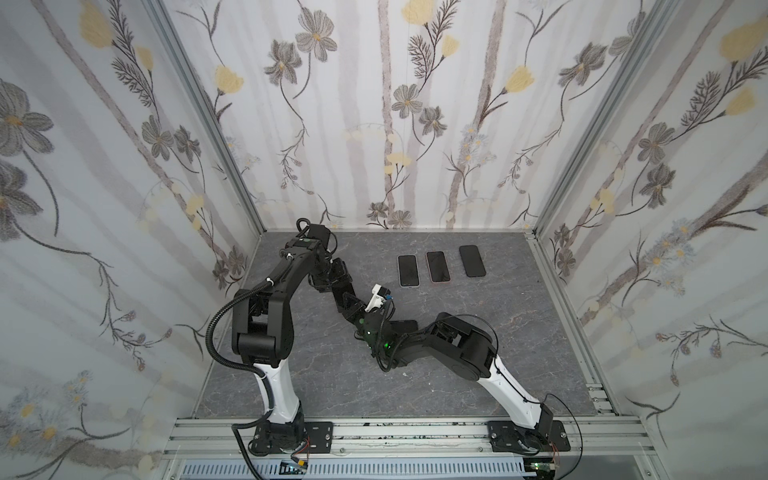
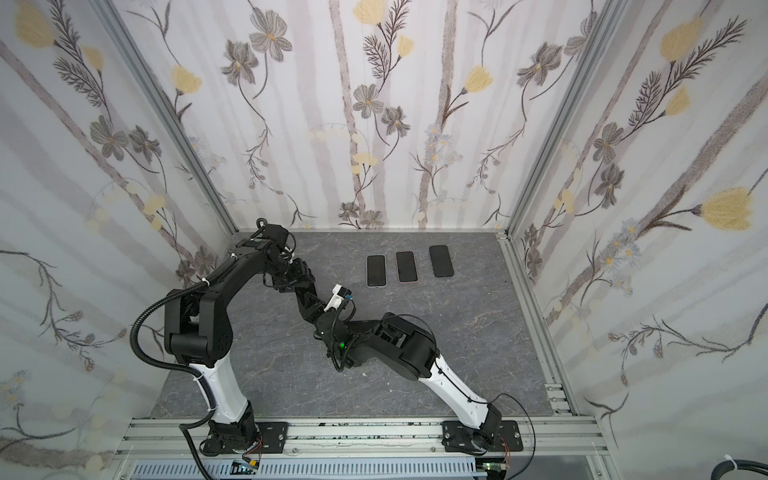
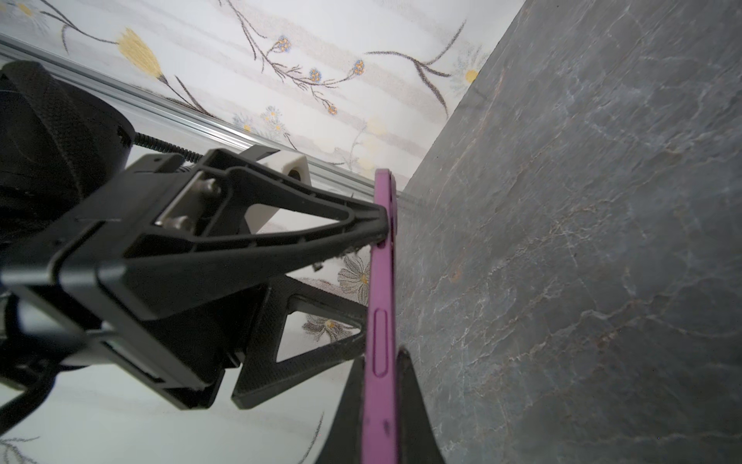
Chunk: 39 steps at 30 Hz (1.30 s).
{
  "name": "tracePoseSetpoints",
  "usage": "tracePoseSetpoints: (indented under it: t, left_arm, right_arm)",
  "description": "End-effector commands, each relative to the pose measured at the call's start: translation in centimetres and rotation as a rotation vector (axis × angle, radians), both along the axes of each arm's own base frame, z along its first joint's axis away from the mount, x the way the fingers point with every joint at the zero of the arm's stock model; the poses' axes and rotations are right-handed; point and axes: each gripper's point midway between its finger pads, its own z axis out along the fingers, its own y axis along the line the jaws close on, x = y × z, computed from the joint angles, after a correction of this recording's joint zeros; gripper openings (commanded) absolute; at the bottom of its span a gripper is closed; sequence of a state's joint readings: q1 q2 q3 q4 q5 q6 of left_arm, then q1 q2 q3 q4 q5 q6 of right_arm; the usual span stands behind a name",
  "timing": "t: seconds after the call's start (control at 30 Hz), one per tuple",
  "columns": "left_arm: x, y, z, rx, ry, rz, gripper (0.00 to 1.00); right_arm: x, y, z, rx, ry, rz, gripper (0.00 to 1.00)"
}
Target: Put the phone into the phone case
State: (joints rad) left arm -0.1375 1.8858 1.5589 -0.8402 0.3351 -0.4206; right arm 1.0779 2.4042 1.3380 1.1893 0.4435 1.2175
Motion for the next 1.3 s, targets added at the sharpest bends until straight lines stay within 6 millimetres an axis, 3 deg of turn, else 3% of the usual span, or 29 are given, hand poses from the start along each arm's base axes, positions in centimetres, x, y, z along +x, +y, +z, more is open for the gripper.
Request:
tracePoseSetpoints:
  t: [0.0,0.1,0.37,0.63,0.77,0.83,1.0,1.03,1.13,1.27]
  left_arm:
    - [1.3,0.2,2.2,-0.028,-0.086,0.027,0.59]
    - [1.7,0.5,4.2,-0.057,-0.149,0.041,0.68]
    - [1.5,0.6,9.9,-0.098,-0.306,-0.003,0.81]
    - [0.5,1.6,16.6,-0.065,-0.586,-0.040,0.79]
    - [-1.5,1.0,19.4,-0.090,-0.754,-0.100,0.76]
    - [-2.8,0.4,19.7,-0.117,-0.807,-0.133,0.75]
    - [-7.0,-3.7,20.8,-0.280,-0.948,-0.312,0.72]
    - [-7.9,-4.8,21.2,-0.305,-0.972,-0.364,0.71]
    - [-10.9,-7.6,22.2,-0.376,-1.027,-0.518,0.71]
    - [-14.3,-9.6,22.9,-0.438,-1.104,-0.663,0.70]
  right_arm:
    - [-0.4,0.1,2.0,0.037,-0.033,0.021,0.00]
    - [-0.6,0.0,3.0,0.033,-0.053,0.027,0.00]
    - [-1.5,-1.1,6.2,-0.001,-0.120,0.036,0.00]
    - [-3.2,-3.0,9.9,-0.008,-0.173,0.172,0.00]
    - [-4.0,-6.4,11.3,-0.093,-0.173,0.273,0.00]
    - [-4.4,-8.5,11.5,-0.189,-0.167,0.308,0.00]
    - [-6.4,-13.7,12.7,-0.521,-0.198,0.440,0.00]
    - [-5.9,-15.8,12.9,-0.593,-0.196,0.444,0.00]
    - [-7.7,-19.3,13.7,-0.731,-0.219,0.508,0.00]
    - [-11.5,-22.2,16.8,-0.772,-0.340,0.577,0.00]
